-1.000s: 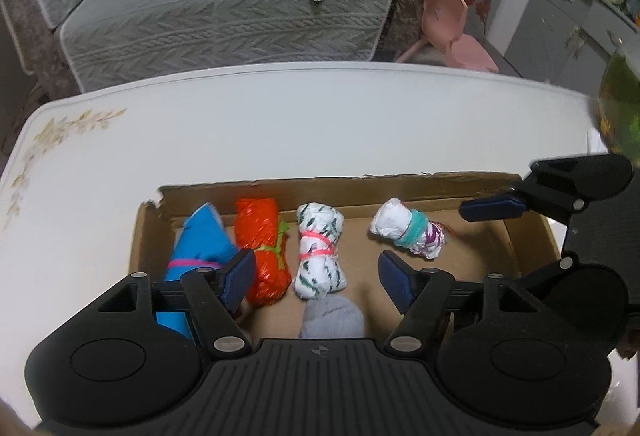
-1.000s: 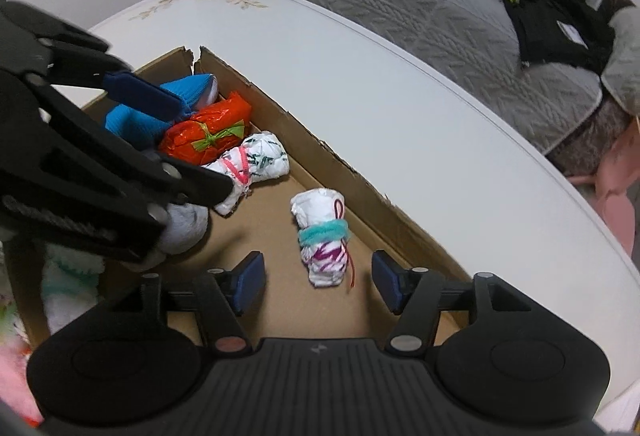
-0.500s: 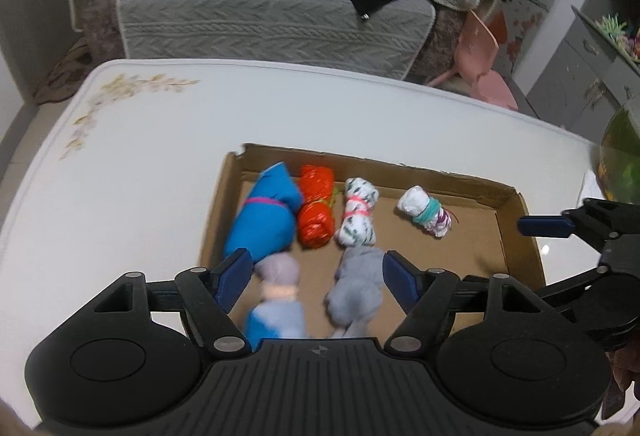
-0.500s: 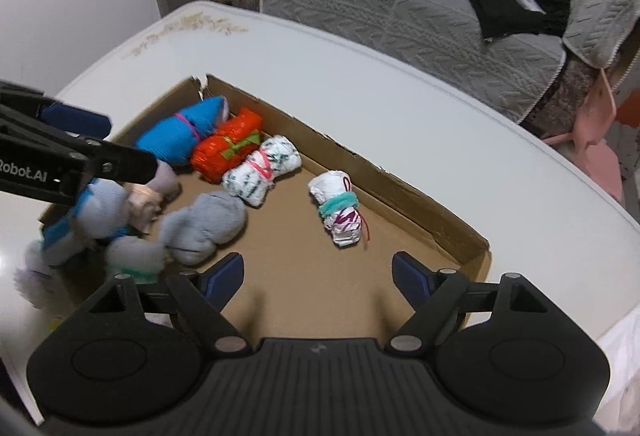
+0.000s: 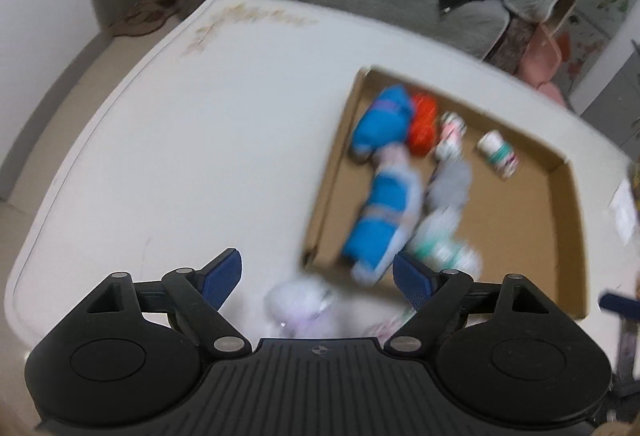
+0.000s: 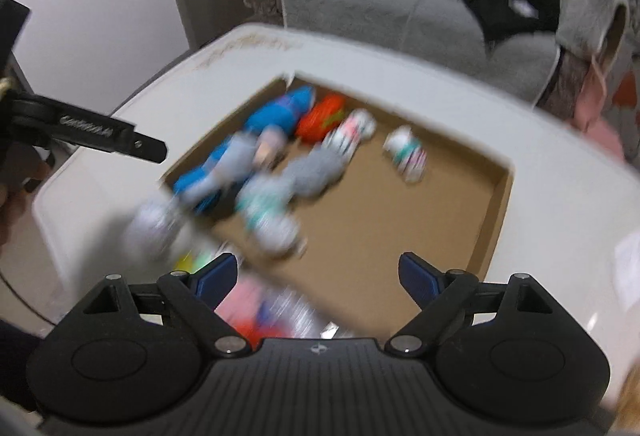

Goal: Organize objects
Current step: 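Withdraw both tools from the tray back toward the pile, then grasp the bubble-wrapped bundle with the left tool while the right grasps the grey knit sock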

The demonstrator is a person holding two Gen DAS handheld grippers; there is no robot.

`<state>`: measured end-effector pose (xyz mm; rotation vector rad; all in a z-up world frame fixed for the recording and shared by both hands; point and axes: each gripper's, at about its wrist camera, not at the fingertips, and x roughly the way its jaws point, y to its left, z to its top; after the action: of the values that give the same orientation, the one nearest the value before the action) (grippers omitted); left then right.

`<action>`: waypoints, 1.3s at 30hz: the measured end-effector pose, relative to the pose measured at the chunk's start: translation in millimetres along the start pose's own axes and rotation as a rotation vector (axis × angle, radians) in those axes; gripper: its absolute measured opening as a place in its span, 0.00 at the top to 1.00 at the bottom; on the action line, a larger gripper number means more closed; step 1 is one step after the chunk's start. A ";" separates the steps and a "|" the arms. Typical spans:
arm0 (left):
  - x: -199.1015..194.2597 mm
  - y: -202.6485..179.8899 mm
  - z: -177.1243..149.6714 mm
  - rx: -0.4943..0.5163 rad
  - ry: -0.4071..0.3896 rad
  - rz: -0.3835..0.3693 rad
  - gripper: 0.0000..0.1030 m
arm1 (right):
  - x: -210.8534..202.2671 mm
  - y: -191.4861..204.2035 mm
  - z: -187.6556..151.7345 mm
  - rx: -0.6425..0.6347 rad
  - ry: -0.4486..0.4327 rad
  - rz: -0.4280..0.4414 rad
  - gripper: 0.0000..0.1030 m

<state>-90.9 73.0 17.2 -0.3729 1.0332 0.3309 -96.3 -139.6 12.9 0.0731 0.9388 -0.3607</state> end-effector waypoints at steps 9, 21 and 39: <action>24.6 5.0 -37.3 0.079 0.037 0.024 0.16 | 21.7 29.4 -56.3 0.062 0.145 -0.001 0.29; 61.1 -2.4 -41.7 0.207 0.027 0.001 0.31 | 31.1 20.8 -67.6 0.155 0.188 0.014 0.47; 63.4 -2.8 -46.2 0.253 0.022 -0.003 0.50 | 53.4 37.4 -68.5 0.075 0.255 0.031 0.54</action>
<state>-95.1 55.5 -59.3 -0.1507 1.0817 0.1903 -108.3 -104.2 -73.9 0.2061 1.1744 -0.3634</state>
